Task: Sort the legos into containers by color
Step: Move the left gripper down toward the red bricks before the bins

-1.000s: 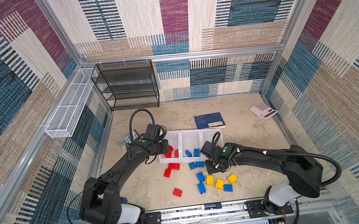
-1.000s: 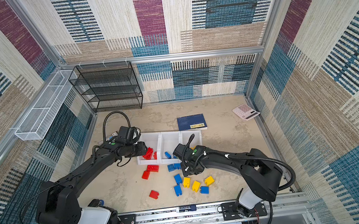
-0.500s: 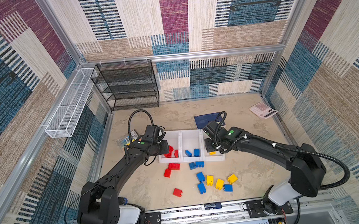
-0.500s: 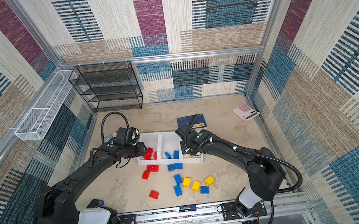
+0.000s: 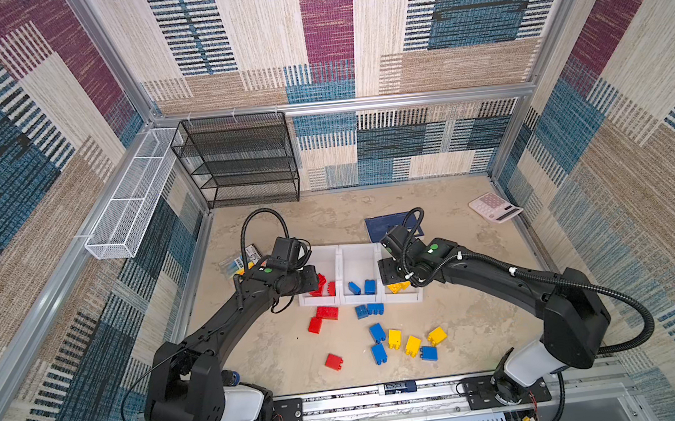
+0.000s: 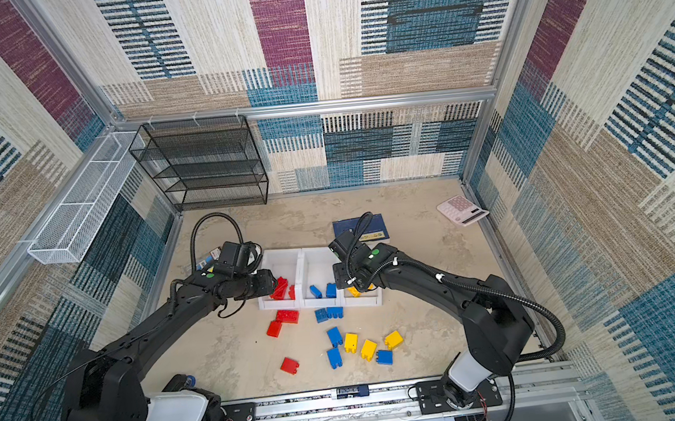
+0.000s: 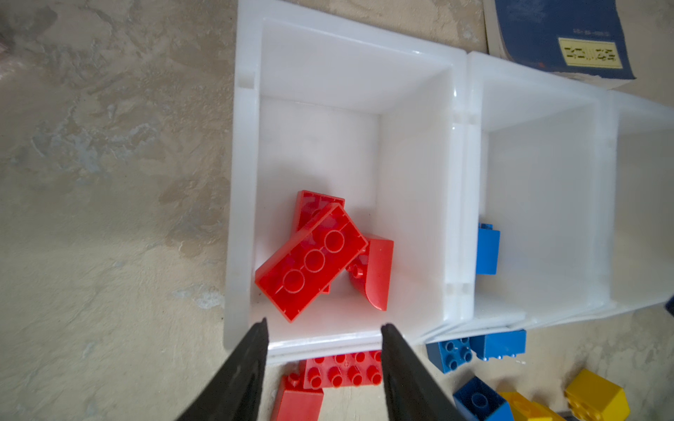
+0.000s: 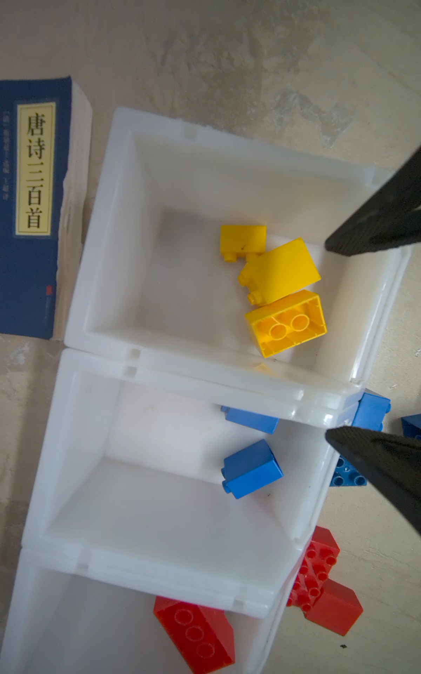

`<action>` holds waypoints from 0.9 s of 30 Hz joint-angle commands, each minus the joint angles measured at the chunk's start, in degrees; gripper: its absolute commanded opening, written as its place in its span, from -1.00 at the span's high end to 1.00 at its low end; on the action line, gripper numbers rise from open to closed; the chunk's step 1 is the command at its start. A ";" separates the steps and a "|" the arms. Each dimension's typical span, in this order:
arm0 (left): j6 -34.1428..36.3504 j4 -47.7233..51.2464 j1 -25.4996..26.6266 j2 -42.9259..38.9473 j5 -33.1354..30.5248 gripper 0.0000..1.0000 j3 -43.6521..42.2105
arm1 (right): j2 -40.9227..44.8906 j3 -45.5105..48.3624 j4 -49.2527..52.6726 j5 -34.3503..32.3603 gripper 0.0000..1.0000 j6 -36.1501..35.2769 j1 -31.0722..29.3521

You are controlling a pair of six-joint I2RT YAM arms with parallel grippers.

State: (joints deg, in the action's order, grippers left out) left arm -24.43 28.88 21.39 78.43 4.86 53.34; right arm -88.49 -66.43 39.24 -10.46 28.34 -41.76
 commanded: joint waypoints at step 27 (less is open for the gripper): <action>-1.79 2.77 0.12 -3.44 2.32 -0.06 -2.54 | 0.21 1.04 -3.62 0.02 -0.54 1.55 0.01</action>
State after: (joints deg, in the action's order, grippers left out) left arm -25.12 29.50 21.41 76.05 5.54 51.44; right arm -87.96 -65.49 37.87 -10.46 29.12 -41.71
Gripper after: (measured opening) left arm 0.531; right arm 0.768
